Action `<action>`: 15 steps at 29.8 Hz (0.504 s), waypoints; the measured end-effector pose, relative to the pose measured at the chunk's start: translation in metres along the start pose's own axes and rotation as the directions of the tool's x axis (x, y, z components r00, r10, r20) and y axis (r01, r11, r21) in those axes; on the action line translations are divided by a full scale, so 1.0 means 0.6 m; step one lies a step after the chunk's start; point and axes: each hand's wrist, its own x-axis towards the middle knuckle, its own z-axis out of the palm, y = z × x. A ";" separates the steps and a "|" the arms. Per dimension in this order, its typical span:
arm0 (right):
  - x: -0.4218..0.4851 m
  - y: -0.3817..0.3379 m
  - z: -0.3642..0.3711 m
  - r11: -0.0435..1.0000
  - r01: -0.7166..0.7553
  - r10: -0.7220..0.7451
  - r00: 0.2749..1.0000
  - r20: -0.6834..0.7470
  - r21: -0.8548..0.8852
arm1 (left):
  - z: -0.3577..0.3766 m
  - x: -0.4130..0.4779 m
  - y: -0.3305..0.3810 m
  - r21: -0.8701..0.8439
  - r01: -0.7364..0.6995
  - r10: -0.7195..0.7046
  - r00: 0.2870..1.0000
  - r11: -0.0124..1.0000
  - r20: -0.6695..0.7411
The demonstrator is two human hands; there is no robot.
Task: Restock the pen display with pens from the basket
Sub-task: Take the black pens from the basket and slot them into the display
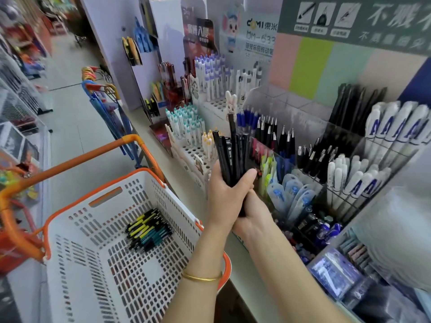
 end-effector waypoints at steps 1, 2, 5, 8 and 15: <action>-0.009 0.001 0.002 0.996 -0.003 -0.004 0.997 0.071 0.090 | -0.001 0.003 -0.001 -0.011 0.016 -0.016 1.000 1.000 0.000; -0.010 -0.003 -0.003 0.997 -0.024 0.015 0.994 0.111 0.080 | -0.003 0.005 -0.001 -0.027 0.025 -0.025 1.000 0.999 0.005; -0.015 -0.020 -0.014 0.920 0.024 0.010 0.996 0.086 -0.391 | -0.011 0.012 -0.006 -0.123 0.045 -0.040 0.998 0.991 0.042; -0.021 -0.045 -0.006 0.626 0.280 -0.267 0.954 0.136 -0.728 | -0.024 0.009 -0.002 -0.229 0.109 -0.083 0.989 0.967 0.121; -0.033 -0.075 0.032 0.437 0.583 -0.434 0.804 0.407 -0.685 | -0.046 -0.018 -0.030 -0.288 0.193 -0.092 0.939 0.938 0.331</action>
